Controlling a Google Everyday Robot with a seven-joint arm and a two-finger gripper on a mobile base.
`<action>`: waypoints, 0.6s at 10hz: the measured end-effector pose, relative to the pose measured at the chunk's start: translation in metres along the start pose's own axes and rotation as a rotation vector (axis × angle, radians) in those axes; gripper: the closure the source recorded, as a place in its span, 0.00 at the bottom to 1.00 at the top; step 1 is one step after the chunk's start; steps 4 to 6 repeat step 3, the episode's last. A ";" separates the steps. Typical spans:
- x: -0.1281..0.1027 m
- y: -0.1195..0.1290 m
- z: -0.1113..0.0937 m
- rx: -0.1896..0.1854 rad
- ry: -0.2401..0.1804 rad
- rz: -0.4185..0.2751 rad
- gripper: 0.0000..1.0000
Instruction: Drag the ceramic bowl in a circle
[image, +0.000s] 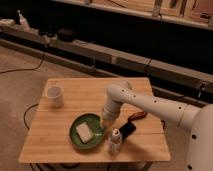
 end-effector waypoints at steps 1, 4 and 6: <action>0.009 0.021 -0.012 0.005 0.029 0.075 0.88; 0.037 0.070 -0.047 0.025 0.111 0.275 0.88; 0.037 0.070 -0.047 0.025 0.111 0.275 0.88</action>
